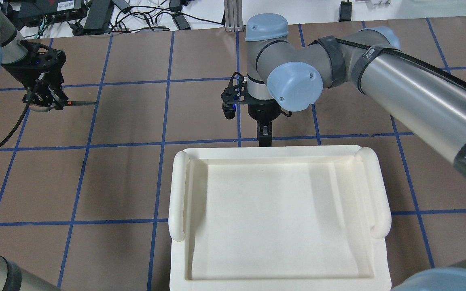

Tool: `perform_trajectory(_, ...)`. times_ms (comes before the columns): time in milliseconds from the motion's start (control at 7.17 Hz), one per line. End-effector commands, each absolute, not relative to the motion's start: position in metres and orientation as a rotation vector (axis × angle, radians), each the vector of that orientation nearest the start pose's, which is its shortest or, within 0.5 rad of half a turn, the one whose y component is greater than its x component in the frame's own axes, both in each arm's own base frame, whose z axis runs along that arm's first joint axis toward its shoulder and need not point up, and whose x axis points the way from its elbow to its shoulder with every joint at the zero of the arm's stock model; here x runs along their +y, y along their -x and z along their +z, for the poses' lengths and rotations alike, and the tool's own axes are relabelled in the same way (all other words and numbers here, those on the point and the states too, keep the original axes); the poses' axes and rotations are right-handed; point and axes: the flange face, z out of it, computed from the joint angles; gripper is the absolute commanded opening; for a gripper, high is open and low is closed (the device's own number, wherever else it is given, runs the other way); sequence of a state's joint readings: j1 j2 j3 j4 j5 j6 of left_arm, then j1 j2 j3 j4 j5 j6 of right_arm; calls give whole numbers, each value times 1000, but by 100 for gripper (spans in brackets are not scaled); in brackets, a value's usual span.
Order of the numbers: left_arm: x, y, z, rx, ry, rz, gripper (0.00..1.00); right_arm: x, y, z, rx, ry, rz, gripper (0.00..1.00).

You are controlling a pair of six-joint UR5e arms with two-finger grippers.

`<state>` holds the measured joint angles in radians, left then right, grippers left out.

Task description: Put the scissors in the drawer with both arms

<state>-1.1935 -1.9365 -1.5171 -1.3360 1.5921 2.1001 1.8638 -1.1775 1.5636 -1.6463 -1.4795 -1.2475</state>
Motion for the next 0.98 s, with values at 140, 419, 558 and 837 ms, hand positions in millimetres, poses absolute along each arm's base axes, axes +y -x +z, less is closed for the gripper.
perform_trajectory(140,-622,-105,331,-2000,2332,-69,0,-533,-309,284,2113,2042,256,100)
perform_trajectory(419,-622,-105,331,-1998,2333,-76,0,-543,-312,278,2117,2073,198,100)
perform_trajectory(558,-621,-104,332,-1999,2334,-76,0,-549,-314,272,2118,2078,187,100)
perform_trajectory(837,-622,-105,332,-2000,2335,-75,0,-558,-315,280,2128,2090,154,100)
